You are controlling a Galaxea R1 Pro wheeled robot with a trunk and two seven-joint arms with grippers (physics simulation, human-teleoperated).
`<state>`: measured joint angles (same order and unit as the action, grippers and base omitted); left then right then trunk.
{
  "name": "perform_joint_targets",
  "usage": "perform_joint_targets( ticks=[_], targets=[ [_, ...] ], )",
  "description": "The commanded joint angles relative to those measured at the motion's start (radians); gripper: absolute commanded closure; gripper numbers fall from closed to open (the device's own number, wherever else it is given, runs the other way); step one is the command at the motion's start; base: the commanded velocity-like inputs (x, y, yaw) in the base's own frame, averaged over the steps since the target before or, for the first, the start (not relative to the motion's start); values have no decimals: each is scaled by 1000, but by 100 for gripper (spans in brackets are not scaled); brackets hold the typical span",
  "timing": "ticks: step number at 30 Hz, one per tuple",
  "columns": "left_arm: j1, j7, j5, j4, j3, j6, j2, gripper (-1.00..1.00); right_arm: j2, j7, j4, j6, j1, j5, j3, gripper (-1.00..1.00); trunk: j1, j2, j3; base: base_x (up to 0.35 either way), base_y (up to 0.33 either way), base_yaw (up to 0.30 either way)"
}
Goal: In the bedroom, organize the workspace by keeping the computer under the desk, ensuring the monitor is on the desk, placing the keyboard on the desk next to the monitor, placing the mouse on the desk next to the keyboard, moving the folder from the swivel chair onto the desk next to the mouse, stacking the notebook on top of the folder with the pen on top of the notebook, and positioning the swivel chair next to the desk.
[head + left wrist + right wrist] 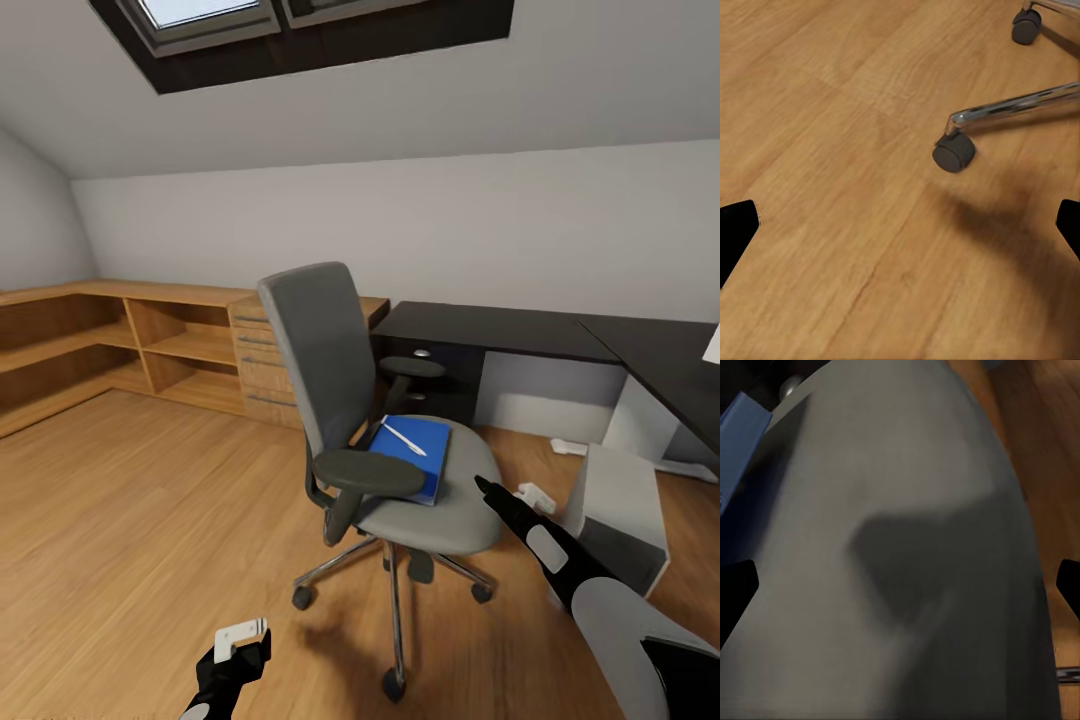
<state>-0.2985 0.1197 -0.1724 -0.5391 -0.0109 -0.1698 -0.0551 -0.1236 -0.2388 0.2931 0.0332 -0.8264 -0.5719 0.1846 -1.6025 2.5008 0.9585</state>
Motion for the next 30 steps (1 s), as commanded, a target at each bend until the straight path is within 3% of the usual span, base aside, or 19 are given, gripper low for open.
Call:
perform_joint_targets(
  ticks=[1, 30],
  targets=[
    [-1, 2, -7, 1, -1, -4, 0, -100, 0, -6, 0, 4, 0, -9, 3, -100, 0, 0, 1, 0, 0, 99],
    [-1, 1, -7, 1, -1, -4, 0, -100, 1, -7, 0, 4, 0, -9, 3, -100, 0, 0, 16, 0, 0, 99]
  ],
)
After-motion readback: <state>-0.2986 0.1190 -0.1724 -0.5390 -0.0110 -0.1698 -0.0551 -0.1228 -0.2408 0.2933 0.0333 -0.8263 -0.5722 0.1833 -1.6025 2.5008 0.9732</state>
